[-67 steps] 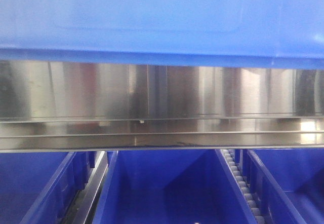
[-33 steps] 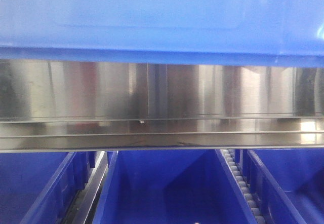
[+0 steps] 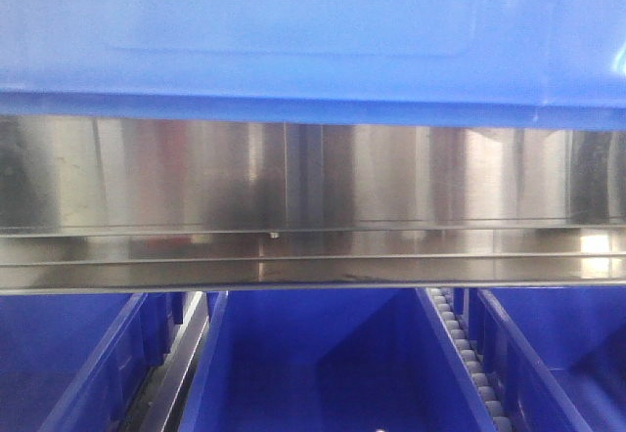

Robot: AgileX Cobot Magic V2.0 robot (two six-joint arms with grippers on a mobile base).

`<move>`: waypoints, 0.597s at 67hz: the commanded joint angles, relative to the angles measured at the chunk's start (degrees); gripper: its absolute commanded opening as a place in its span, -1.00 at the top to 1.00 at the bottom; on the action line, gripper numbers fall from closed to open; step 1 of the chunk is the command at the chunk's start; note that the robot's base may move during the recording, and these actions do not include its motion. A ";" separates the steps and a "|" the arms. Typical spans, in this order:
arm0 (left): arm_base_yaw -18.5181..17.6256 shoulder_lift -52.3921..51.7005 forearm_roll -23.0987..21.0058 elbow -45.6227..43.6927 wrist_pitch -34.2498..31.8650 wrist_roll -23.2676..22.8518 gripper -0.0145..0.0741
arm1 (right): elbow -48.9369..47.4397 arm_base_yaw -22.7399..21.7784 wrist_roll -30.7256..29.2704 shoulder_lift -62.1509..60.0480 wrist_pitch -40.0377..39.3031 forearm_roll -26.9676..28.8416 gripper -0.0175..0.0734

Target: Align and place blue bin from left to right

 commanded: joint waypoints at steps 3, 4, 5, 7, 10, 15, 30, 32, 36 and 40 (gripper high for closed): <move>-1.07 -0.89 0.56 -0.68 -5.65 -0.43 0.92 | -0.57 0.75 0.36 -0.72 -5.14 0.75 0.79; -1.07 -0.89 0.65 -0.68 -5.65 -0.43 0.92 | -0.57 0.75 0.36 -0.72 -5.14 0.75 0.79; -1.07 -0.89 0.65 -0.68 -5.65 -0.43 0.92 | -0.57 0.75 0.36 -0.72 -5.14 0.75 0.79; -1.07 -0.89 0.78 -0.68 -5.65 -0.43 0.92 | -0.57 0.75 0.36 -0.72 -5.14 0.75 0.79; -1.07 -0.89 1.28 -0.68 -5.65 -0.43 0.92 | -0.57 0.75 0.36 -0.72 -5.14 0.75 0.79; -1.07 -0.89 1.57 -0.68 -5.65 -0.43 0.92 | -0.57 0.75 0.36 -0.72 -5.14 0.75 0.79; -1.07 -0.89 1.57 -0.68 -5.65 -0.43 0.92 | -0.57 0.75 0.36 -0.72 -5.14 0.75 0.79; -1.07 -0.89 1.57 -0.68 -5.65 -0.43 0.92 | -0.57 0.75 0.36 -0.72 -5.14 0.75 0.79; -1.07 -0.89 1.57 -0.68 -5.65 -0.43 0.92 | -0.57 0.75 0.36 -0.72 -5.14 0.75 0.79; -1.07 -0.89 1.57 -0.68 -5.65 -0.43 0.92 | -0.57 0.75 0.36 -0.72 -5.14 0.75 0.79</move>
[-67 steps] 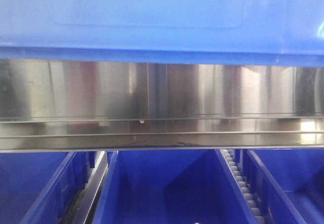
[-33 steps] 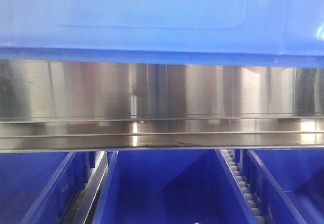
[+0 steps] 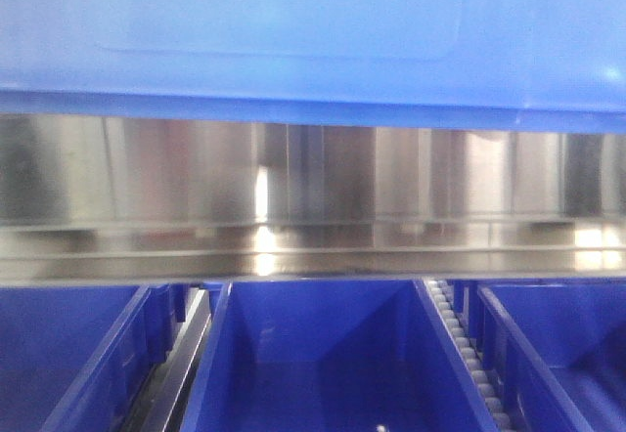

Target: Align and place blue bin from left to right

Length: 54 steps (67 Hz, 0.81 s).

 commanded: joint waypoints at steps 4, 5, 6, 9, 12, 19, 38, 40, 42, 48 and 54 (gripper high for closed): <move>-1.07 -0.89 0.53 -0.68 -5.44 -0.53 0.92 | -0.57 0.75 0.15 -0.72 -5.14 0.65 0.79; -1.07 -0.89 0.53 -0.68 -5.44 -0.53 0.92 | -0.57 0.75 0.15 -0.72 -5.14 0.65 0.79; -1.07 -0.89 0.53 -0.68 -5.44 -0.53 0.92 | -0.57 0.75 0.15 -0.72 -5.14 0.65 0.79; -1.07 -0.89 0.53 -0.68 -5.44 -0.53 0.92 | -0.57 0.75 0.15 -0.72 -5.14 0.65 0.79; -1.07 -0.89 0.53 -0.68 -5.44 -0.53 0.92 | -0.57 0.75 0.15 -0.72 -5.14 0.65 0.79; -1.07 -0.89 0.53 -0.68 -5.44 -0.53 0.92 | -0.57 0.75 0.15 -0.72 -5.14 0.65 0.79; -1.07 -0.89 0.53 -0.68 -5.44 -0.53 0.92 | -0.57 0.75 0.15 -0.72 -5.14 0.65 0.79; -1.07 -0.89 0.53 -0.68 -5.44 -0.53 0.92 | -0.57 0.75 0.15 -0.72 -5.14 0.65 0.79; -1.07 -0.89 0.53 -0.68 -5.44 -0.53 0.92 | -0.57 0.75 0.15 -0.72 -5.14 0.65 0.79; -1.07 -0.89 0.53 -0.68 -5.44 -0.53 0.92 | -0.57 0.75 0.15 -0.72 -5.14 0.65 0.79; -1.07 -0.89 0.53 -0.68 -5.44 -0.53 0.92 | -0.57 0.75 0.15 -0.72 -5.14 0.65 0.79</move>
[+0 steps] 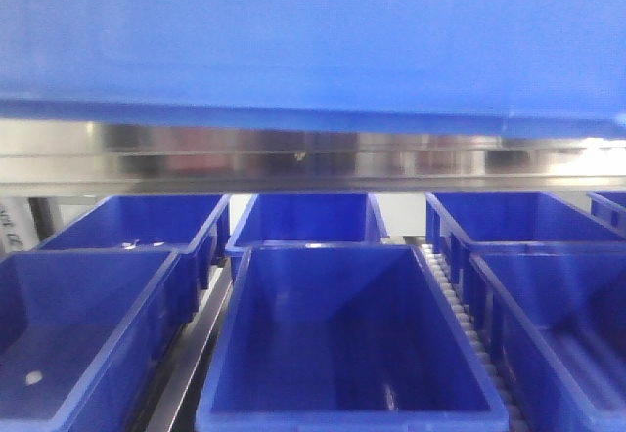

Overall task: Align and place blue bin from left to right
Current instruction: 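Hold the blue bin with both grippers while backing away from the rack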

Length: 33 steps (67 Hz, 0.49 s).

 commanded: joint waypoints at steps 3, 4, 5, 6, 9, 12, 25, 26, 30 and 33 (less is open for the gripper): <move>-1.07 -0.89 -0.30 -0.68 -5.08 -0.53 0.92 | -0.57 0.75 0.06 -0.72 -4.34 0.80 0.79; -1.07 -0.89 -0.30 -0.68 -5.08 -0.53 0.92 | -0.57 0.75 0.06 -0.72 -4.34 0.80 0.79; -1.07 -0.89 -0.30 -0.68 -5.08 -0.53 0.92 | -0.57 0.75 0.06 -0.72 -4.34 0.80 0.79; -1.07 -0.89 -0.30 -0.68 -5.08 -0.53 0.92 | -0.57 0.75 0.06 -0.72 -4.34 0.80 0.79; -1.07 -0.89 -0.30 -0.68 -5.08 -0.53 0.92 | -0.57 0.75 0.06 -0.72 -4.34 0.80 0.79; -1.07 -0.89 -0.30 -0.68 -5.08 -0.53 0.92 | -0.57 0.75 0.06 -0.72 -4.34 0.80 0.79; -1.07 -0.89 -0.30 -0.68 -5.08 -0.53 0.92 | -0.57 0.75 0.06 -0.72 -4.34 0.80 0.79; -1.07 -0.89 -0.30 -0.68 -5.08 -0.53 0.92 | -0.57 0.75 0.06 -0.72 -4.34 0.80 0.79; -1.07 -0.89 -0.30 -0.68 -5.08 -0.53 0.92 | -0.57 0.75 0.06 -0.72 -4.34 0.80 0.79; -1.07 -0.89 -0.30 -0.68 -5.08 -0.53 0.92 | -0.57 0.75 0.06 -0.72 -4.34 0.80 0.79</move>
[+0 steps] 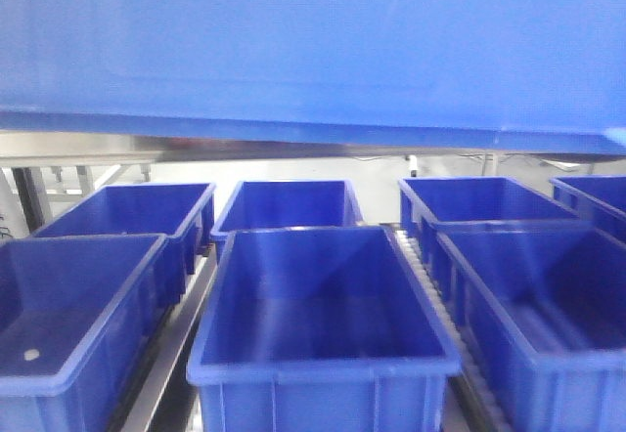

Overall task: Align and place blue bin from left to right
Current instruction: 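Hold the blue bin with both grippers while backing away from the rack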

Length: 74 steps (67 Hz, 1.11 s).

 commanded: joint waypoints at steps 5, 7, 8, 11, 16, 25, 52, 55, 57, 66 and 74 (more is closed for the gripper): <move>-1.07 -0.89 -0.17 -0.68 -5.08 -0.53 0.92 | -0.57 0.75 0.06 -0.72 -4.57 0.69 0.79; -1.07 -0.89 -0.17 -0.68 -5.08 -0.53 0.92 | -0.57 0.75 0.06 -0.72 -4.57 0.69 0.79; -1.07 -0.89 -0.17 -0.68 -5.08 -0.53 0.92 | -0.57 0.75 0.06 -0.72 -4.57 0.69 0.79; -1.07 -0.89 -0.17 -0.68 -5.08 -0.53 0.92 | -0.57 0.75 0.06 -0.72 -4.57 0.69 0.79; -1.07 -0.89 -0.17 -0.68 -5.08 -0.53 0.92 | -0.57 0.75 0.06 -0.72 -4.57 0.69 0.79; -1.07 -0.89 -0.17 -0.68 -5.08 -0.53 0.92 | -0.57 0.75 0.06 -0.72 -4.57 0.69 0.79; -1.07 -0.89 -0.17 -0.68 -5.08 -0.53 0.92 | -0.57 0.75 0.06 -0.72 -4.57 0.69 0.79; -1.07 -0.89 -0.17 -0.68 -5.08 -0.53 0.92 | -0.57 0.75 0.06 -0.72 -4.57 0.69 0.79; -1.07 -0.89 -0.17 -0.68 -5.08 -0.53 0.92 | -0.57 0.75 0.06 -0.72 -4.57 0.69 0.79; -1.07 -0.89 -0.17 -0.68 -5.08 -0.53 0.92 | -0.57 0.75 0.06 -0.72 -4.57 0.69 0.79; -1.07 -0.89 -0.17 -0.68 -5.08 -0.53 0.92 | -0.57 0.75 0.06 -0.72 -4.57 0.69 0.79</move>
